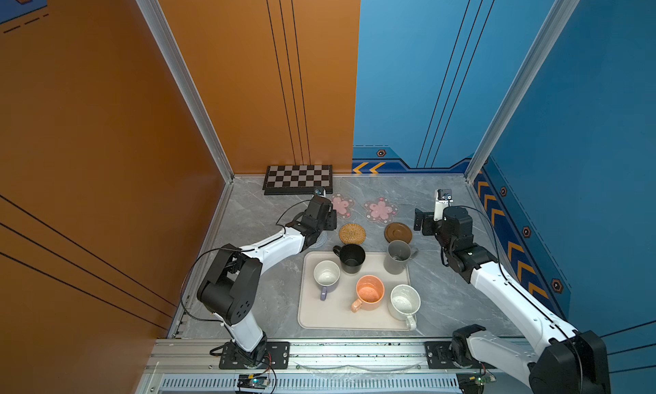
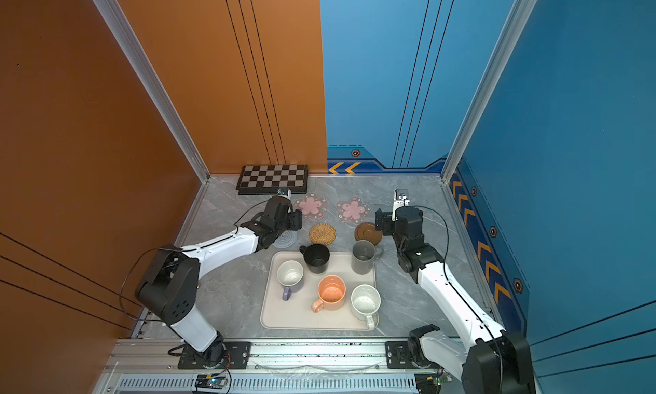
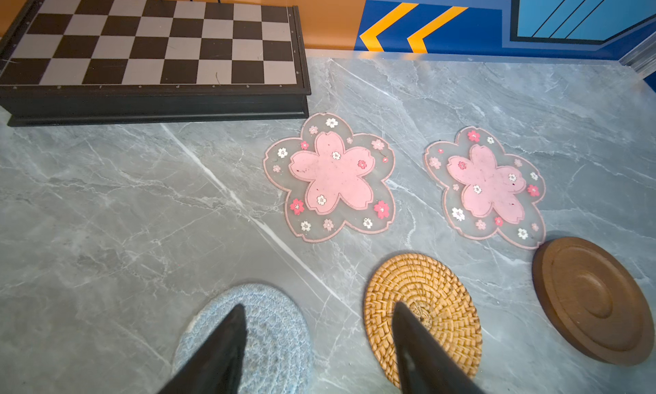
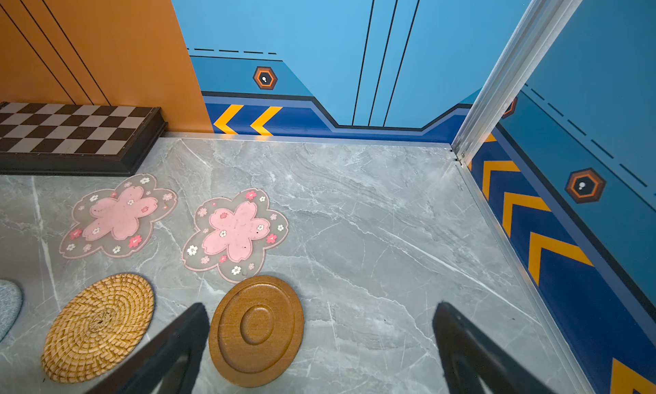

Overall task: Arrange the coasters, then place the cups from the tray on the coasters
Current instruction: 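Raise both arms and move grippers forward over the coasters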

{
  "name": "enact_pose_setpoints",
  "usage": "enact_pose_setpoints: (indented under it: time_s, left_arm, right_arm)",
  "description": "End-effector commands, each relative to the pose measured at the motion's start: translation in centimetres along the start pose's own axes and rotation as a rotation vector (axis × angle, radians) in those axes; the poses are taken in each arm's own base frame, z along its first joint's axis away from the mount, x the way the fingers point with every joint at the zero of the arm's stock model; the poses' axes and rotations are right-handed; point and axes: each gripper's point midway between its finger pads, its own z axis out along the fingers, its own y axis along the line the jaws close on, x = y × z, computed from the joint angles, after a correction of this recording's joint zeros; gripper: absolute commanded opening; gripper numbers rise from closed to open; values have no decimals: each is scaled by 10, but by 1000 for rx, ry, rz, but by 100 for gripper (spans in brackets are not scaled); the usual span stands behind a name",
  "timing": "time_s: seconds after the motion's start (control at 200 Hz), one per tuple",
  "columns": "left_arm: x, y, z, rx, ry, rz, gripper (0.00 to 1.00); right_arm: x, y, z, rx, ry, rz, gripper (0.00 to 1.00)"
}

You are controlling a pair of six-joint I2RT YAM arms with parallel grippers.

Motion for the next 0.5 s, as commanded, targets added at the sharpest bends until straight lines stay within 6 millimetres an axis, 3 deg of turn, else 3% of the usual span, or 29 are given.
enact_pose_setpoints:
  time_s: [0.0,0.045,0.105,0.255,0.425,0.496]
  left_arm:
    - [17,2,6,13,61,-6,55]
    - [23,1,7,35,87,-17,52]
    - [31,4,9,47,114,-49,33]
    - [43,15,13,31,157,-109,16]
    - [63,27,21,-29,263,-109,0]
    - [71,28,24,-41,296,-105,0]
  right_arm:
    - [-5,-1,-3,16,4,-9,100]
    - [-5,0,-4,16,5,-11,100]
    - [-5,1,-4,14,5,-13,100]
    - [-8,3,-6,21,-5,-13,100]
    - [-12,6,-8,16,-16,-2,100]
    - [-15,3,-9,33,-25,30,100]
